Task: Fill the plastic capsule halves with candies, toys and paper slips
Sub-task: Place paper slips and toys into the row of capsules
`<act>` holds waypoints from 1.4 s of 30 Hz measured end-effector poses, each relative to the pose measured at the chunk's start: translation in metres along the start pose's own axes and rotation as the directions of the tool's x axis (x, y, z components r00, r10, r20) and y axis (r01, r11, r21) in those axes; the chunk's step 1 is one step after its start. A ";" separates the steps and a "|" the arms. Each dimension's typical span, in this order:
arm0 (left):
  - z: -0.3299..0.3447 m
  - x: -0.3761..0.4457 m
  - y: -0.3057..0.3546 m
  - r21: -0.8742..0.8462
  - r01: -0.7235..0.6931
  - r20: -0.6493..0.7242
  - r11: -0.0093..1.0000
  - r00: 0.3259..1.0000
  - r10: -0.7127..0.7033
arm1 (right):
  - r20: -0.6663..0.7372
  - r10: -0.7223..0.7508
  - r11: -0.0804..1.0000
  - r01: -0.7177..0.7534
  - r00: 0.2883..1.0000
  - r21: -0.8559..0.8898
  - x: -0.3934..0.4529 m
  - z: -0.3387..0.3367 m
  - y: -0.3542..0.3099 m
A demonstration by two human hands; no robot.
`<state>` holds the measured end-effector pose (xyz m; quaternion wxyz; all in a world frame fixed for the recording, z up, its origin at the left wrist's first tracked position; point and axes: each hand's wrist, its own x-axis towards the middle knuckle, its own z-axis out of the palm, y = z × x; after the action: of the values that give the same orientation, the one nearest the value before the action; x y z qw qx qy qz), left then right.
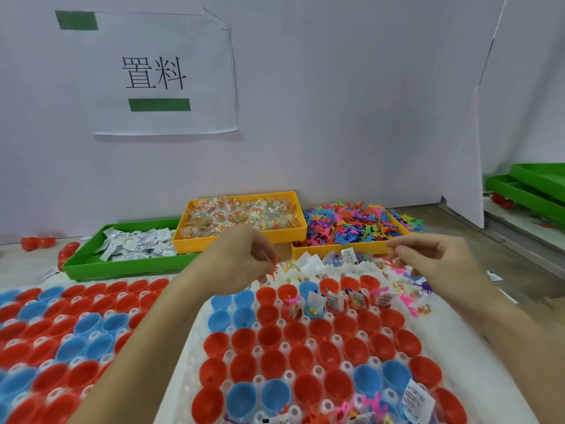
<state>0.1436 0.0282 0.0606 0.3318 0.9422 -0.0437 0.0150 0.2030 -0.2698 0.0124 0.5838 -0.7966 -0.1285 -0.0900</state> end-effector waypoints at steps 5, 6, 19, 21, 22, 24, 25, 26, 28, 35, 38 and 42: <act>0.001 0.000 -0.006 0.126 0.069 0.130 0.990 0.988 -0.085 | -0.109 0.011 0.983 -0.030 0.994 -0.179 0.008 -0.011 0.016; 0.002 0.000 -0.006 0.139 0.073 0.148 0.988 0.985 -0.093 | -0.107 0.009 0.970 -0.034 0.994 -0.239 0.008 -0.012 0.019; 0.003 -0.003 -0.003 0.232 0.078 0.222 0.970 0.966 -0.131 | -0.039 0.041 0.824 -0.056 0.998 -0.563 0.012 -0.007 0.038; 0.003 -0.003 -0.003 0.233 0.071 0.229 0.970 0.965 -0.126 | -0.036 0.036 0.822 -0.050 0.999 -0.568 0.012 -0.006 0.038; 0.003 -0.003 -0.003 0.232 0.068 0.231 0.970 0.965 -0.123 | -0.035 0.035 0.822 -0.048 0.999 -0.567 0.012 -0.006 0.038; 0.000 -0.003 -0.004 0.227 0.066 0.228 0.972 0.966 -0.118 | -0.035 0.032 0.822 -0.046 0.999 -0.568 0.012 -0.006 0.038; -0.002 -0.003 -0.004 0.221 0.064 0.224 0.973 0.968 -0.115 | -0.035 0.031 0.820 -0.046 0.999 -0.571 0.012 -0.006 0.038; -0.003 -0.002 -0.004 0.219 0.062 0.223 0.974 0.968 -0.112 | -0.032 0.033 0.818 -0.045 0.999 -0.574 0.012 -0.007 0.038; -0.003 -0.003 -0.003 0.241 0.055 0.238 0.969 0.965 -0.113 | -0.003 0.042 0.811 -0.036 0.999 -0.584 0.011 -0.008 0.038; 0.007 -0.002 -0.002 0.311 0.020 0.261 0.950 0.959 -0.106 | 0.120 0.098 0.750 0.006 0.988 -0.661 0.010 -0.014 0.039; 0.006 -0.002 -0.004 0.315 0.015 0.256 0.949 0.962 -0.100 | 0.102 0.097 0.731 -0.002 0.990 -0.683 0.011 -0.014 0.040; 0.004 -0.002 -0.006 0.287 0.024 0.259 0.958 0.961 -0.102 | 0.084 0.134 0.714 -0.037 0.987 -0.699 0.011 -0.016 0.040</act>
<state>0.1426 0.0309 0.0537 0.1858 0.9738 -0.0558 -0.1187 0.2260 -0.2955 -0.0156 0.2359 -0.9666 -0.0854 -0.0531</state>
